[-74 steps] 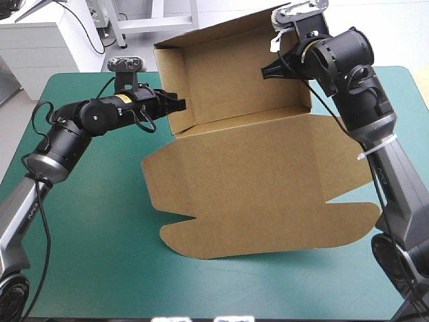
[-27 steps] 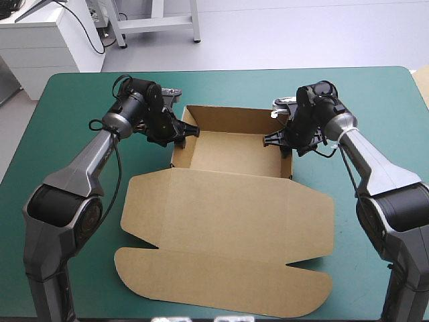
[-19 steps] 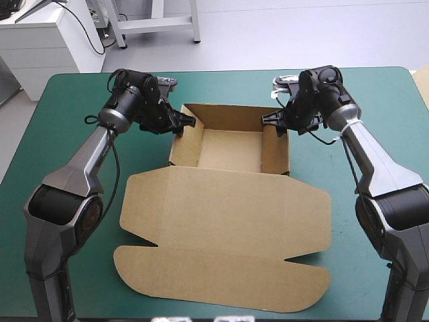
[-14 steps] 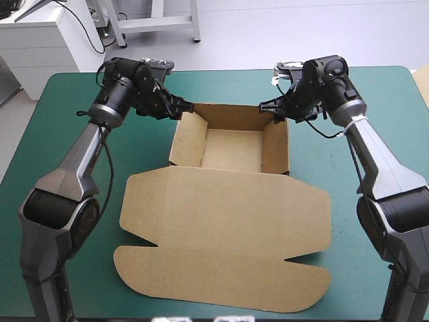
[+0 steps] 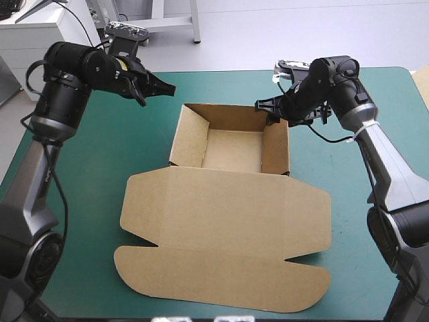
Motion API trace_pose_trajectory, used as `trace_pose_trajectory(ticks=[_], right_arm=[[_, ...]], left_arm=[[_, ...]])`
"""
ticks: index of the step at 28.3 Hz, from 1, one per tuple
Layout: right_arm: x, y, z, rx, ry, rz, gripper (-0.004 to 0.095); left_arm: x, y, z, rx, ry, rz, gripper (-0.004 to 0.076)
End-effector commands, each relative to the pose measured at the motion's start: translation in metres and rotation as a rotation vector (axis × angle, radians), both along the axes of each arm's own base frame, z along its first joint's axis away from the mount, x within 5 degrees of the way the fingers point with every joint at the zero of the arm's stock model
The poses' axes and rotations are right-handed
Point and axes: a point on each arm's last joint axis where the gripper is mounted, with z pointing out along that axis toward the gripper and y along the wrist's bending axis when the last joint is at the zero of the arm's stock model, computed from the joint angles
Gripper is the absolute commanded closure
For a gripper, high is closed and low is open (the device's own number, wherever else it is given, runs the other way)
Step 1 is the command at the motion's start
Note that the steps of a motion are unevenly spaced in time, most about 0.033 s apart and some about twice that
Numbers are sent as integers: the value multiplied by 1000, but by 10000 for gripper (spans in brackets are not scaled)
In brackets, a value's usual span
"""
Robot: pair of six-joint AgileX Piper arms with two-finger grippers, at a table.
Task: Fold the box
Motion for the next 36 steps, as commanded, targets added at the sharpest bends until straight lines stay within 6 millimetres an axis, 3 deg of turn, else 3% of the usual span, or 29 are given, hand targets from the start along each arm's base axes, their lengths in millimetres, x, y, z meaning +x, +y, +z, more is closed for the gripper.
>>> trace_pose_trajectory(ticks=[1, 16, 22, 28, 32, 33, 34, 36], right_arm=[[-14, -7, 20, 11, -43, -26, 381], [3, -8, -34, -75, 93, -76, 382], [13, -5, -60, -98, 163, -73, 384], [15, 1, -69, -56, 202, -64, 392], [16, 1, -70, -57, 203, -63, 542], [16, 1, -71, -59, 204, -59, 615], [16, 4, -71, -45, 205, -27, 788], [16, 5, -72, -54, 192, 32, 919]], left_arm=[[-49, 14, 30, -36, -33, -33, 731], [-165, 54, -20, 1, 51, -81, 731], [-194, 67, -43, 8, -40, -83, 731], [-226, 81, -72, 28, -69, -68, 731], [-237, 87, -101, 41, -65, -63, 731], [-239, 87, -108, 42, -65, -62, 731], [-244, 89, -124, 43, -66, -61, 731], [-250, 91, -146, 34, -72, -58, 731]])
